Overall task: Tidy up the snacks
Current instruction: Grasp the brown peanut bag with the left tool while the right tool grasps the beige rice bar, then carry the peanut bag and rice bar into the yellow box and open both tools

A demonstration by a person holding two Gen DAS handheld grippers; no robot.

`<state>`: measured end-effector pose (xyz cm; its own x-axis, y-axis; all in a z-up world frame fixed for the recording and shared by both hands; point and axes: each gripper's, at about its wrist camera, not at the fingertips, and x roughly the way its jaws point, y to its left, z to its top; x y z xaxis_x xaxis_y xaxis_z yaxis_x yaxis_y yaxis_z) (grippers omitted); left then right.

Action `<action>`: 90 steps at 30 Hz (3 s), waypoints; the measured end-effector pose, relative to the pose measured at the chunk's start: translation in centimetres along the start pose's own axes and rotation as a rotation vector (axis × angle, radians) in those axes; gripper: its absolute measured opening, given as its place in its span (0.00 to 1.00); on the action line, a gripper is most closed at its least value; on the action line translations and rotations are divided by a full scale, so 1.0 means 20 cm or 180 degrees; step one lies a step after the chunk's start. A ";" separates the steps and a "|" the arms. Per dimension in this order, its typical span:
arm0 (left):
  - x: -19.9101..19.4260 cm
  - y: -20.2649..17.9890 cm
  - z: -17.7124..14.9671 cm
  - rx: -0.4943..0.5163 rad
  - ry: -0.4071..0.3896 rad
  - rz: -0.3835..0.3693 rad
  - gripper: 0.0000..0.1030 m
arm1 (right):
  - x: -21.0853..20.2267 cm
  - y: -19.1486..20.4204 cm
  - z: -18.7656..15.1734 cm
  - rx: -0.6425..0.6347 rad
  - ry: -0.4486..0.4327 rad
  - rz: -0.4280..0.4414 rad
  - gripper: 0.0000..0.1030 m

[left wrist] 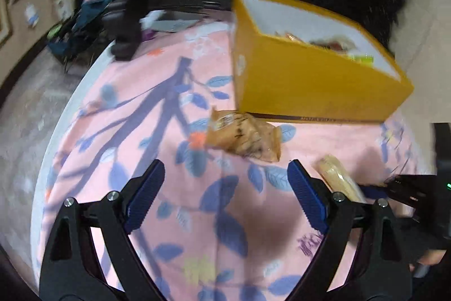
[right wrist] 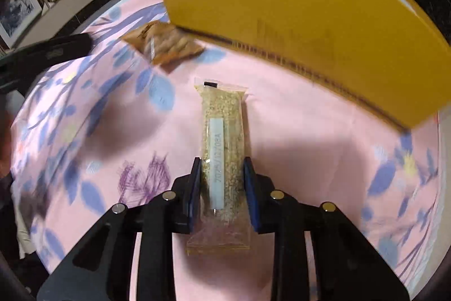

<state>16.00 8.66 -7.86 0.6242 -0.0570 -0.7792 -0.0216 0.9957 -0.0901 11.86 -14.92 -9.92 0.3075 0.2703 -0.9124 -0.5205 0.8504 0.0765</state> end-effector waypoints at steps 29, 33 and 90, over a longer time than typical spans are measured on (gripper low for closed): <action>0.44 -0.16 0.08 0.0370 0.0034 -0.0022 0.68 | -0.02 -0.06 -0.01 0.0312 -0.0209 -0.0063 0.30; 0.40 -0.12 0.06 0.0202 -0.0046 -0.0133 0.63 | 0.00 -0.01 -0.03 0.0287 -0.0287 -0.0259 0.28; -0.12 -0.50 0.96 -0.0088 -0.0716 -0.0031 0.98 | -0.69 -0.67 0.75 0.1310 -0.1284 -0.0994 0.99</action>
<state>29.70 0.24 6.78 0.7830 -0.0457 -0.6204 -0.0342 0.9926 -0.1163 26.45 -23.22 7.58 0.7112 0.0625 -0.7002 -0.0354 0.9980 0.0532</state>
